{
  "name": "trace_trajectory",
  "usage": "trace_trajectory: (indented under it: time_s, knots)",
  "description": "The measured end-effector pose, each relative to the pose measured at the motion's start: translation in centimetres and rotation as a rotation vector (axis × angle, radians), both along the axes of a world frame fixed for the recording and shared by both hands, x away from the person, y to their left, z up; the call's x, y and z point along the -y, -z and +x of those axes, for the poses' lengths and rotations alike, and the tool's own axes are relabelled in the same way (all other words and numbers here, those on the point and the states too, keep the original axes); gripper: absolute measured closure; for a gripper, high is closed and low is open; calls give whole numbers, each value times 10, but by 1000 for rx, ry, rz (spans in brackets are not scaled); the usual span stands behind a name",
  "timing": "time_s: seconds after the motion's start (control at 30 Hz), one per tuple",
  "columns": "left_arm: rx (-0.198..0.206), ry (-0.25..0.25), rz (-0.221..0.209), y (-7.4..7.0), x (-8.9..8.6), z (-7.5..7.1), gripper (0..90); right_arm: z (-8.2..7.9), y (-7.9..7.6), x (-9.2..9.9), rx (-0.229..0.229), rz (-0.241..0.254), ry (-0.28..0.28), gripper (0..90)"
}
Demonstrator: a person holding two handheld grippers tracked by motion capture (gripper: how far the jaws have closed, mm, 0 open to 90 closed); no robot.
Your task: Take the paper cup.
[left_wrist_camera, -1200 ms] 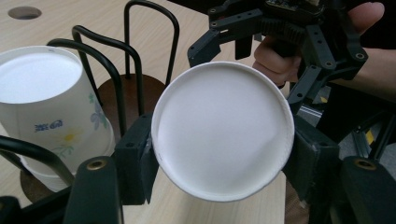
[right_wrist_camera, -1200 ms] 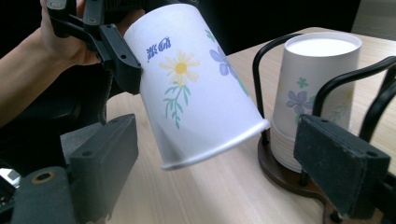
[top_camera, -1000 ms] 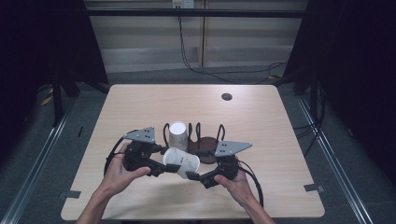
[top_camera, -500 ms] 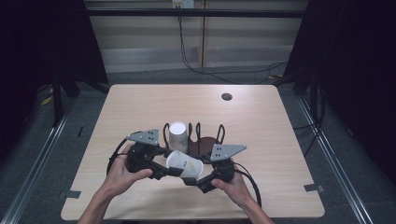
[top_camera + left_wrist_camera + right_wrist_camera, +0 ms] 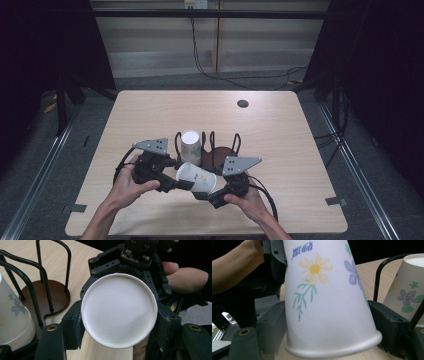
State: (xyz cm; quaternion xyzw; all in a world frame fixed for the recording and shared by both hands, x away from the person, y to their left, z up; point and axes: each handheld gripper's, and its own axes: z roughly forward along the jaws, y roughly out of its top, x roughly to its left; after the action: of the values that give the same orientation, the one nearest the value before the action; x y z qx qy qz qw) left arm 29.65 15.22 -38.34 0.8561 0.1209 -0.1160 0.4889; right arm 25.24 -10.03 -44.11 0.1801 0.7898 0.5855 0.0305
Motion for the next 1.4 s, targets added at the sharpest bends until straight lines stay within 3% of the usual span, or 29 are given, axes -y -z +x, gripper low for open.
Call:
trace_trajectory:
  time_s: [0.47,0.67,0.9,1.2,1.4]
  knots:
    - [29,-12,-24,1,1,-1,343,0,-2,6,-6,0,-5,265]
    - [46,-32,-23,-1,-1,0,227,2,-3,11,-27,-10,0,268]
    - [51,-34,-9,-2,-2,-1,192,4,-7,16,-40,-28,4,276]
    - [101,-55,6,-1,-6,0,180,6,-11,23,-67,-67,26,285]
    - [141,-65,44,0,-5,-1,183,8,-15,26,-81,-92,25,289]
